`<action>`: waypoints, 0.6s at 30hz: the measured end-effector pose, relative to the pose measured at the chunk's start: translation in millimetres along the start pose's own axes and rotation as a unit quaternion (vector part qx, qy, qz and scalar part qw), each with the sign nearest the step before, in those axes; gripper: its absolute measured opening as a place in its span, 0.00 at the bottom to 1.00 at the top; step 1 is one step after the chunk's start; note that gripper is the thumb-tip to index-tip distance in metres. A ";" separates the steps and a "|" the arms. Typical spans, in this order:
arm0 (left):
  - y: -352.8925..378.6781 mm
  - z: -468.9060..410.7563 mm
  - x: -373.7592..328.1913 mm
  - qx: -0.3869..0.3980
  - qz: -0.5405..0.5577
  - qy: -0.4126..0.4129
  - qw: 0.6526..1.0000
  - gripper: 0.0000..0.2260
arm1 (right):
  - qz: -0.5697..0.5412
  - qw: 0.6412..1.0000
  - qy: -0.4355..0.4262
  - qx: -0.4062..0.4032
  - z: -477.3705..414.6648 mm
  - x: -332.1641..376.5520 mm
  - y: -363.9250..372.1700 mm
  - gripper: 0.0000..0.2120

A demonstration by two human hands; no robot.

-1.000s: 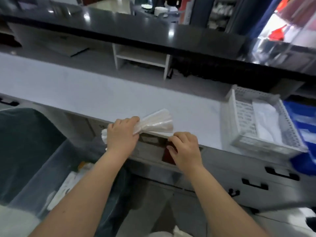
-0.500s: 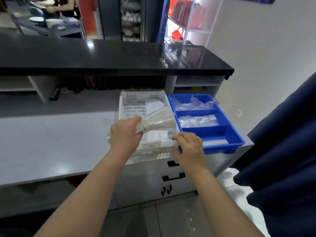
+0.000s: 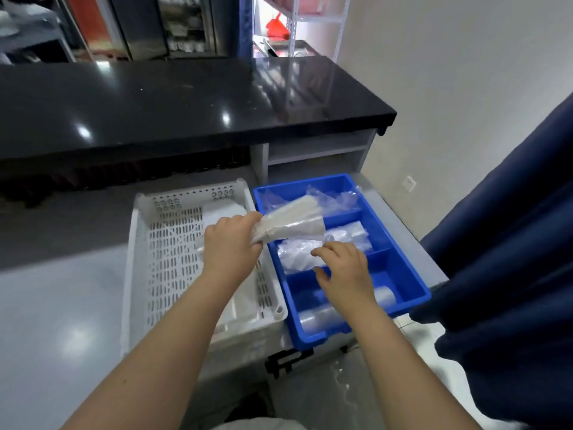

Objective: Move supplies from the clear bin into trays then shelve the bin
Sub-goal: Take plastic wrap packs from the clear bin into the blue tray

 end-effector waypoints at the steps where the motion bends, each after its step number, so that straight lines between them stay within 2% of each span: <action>1: 5.7 -12.0 -2.3 0.010 0.007 0.004 1.000 0.16 | 0.009 1.000 0.002 0.018 -9.2 -8.3 5.6 0.15; 6: 31.1 -67.0 -20.8 0.034 0.013 0.026 0.999 0.15 | 0.037 0.988 0.004 0.149 -62.6 -56.4 32.2 0.18; 12: 55.4 -94.1 -44.2 0.032 -0.016 0.004 0.999 0.13 | 0.093 0.933 -0.070 0.341 -96.9 -78.0 85.2 0.28; 15: 58.8 -97.6 -53.2 0.019 -0.035 -0.030 0.999 0.14 | 0.111 0.909 -0.110 0.386 -99.8 -92.2 101.1 0.36; 18: 58.1 -93.3 -61.8 -0.011 -0.032 -0.076 0.997 0.14 | 0.113 0.889 -0.141 0.422 -95.3 -101.1 107.6 0.37</action>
Point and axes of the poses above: each hand's wrist, its own z-axis away from the middle knuckle, its own y-axis out of the palm, x = y × z, the point moved 6 cm from there along -z, towards the middle knuckle, and after that the axes turned 2 degrees about z, right-handed, at the moved point
